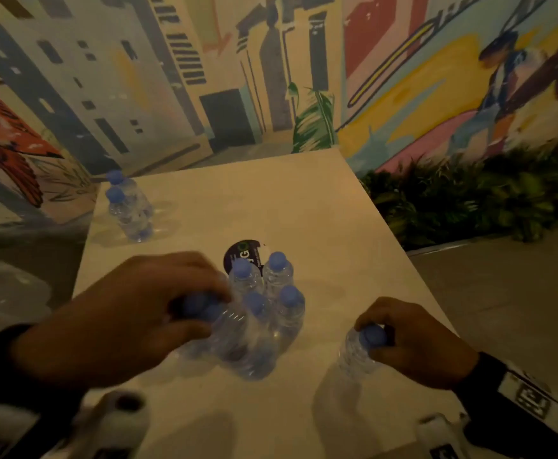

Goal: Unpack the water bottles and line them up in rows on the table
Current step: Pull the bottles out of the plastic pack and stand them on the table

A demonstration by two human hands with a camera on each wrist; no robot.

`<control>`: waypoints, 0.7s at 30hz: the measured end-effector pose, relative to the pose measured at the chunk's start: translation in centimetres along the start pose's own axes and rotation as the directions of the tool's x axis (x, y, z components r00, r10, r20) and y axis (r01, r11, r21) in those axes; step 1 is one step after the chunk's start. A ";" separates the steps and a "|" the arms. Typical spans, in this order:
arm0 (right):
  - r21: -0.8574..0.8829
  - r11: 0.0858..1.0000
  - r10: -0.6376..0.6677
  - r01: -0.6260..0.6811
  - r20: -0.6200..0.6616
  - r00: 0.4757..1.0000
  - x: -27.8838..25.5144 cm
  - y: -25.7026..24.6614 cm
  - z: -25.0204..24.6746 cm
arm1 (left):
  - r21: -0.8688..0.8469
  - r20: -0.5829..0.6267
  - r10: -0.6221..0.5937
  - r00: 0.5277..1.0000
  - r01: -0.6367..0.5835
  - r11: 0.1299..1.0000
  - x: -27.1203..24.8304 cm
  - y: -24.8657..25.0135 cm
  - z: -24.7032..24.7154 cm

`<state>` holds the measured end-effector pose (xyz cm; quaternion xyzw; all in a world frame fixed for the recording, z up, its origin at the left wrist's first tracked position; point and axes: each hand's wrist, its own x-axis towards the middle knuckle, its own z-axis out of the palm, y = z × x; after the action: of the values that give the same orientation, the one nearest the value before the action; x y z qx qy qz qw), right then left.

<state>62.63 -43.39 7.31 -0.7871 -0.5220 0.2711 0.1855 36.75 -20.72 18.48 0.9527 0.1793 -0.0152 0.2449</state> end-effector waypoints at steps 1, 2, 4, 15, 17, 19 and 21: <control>0.011 1.000 0.016 -0.015 -0.022 1.000 0.1 0.7 0.1 | -0.018 -0.014 0.052 0.999 -0.053 0.998 1.8 1.3 0.2; 0.025 0.999 0.037 -0.036 -0.036 0.999 0.1 1.4 0.1 | -0.007 -0.029 0.127 0.991 -0.128 0.992 4.1 2.8 1.0; 0.061 0.995 0.081 -0.077 -0.059 0.995 0.4 2.3 -0.1 | 0.043 -0.085 0.179 0.980 -0.176 0.983 8.0 4.3 3.1; 0.206 0.976 0.091 -0.073 -0.080 0.993 3.4 5.1 -1.5 | 0.139 0.074 -0.048 0.996 0.038 0.990 19.7 2.6 10.5; 0.212 0.976 0.055 -0.042 -0.058 0.997 4.2 4.9 -1.8 | 0.158 0.084 -0.068 0.994 0.055 0.986 20.5 2.3 11.1; 0.215 0.976 0.039 -0.028 -0.050 0.998 5.1 4.6 -2.0 | 0.188 0.097 -0.064 0.993 0.045 0.981 21.1 2.2 11.8; 0.214 0.976 0.042 -0.033 -0.037 0.998 6.3 4.2 -2.0 | 0.219 0.102 -0.057 0.993 0.033 0.975 21.6 2.1 12.3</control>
<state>68.81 -39.20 5.01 -0.7779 -0.4709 0.3127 0.2746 58.40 -21.03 6.11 0.9672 0.1846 -0.0917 0.1485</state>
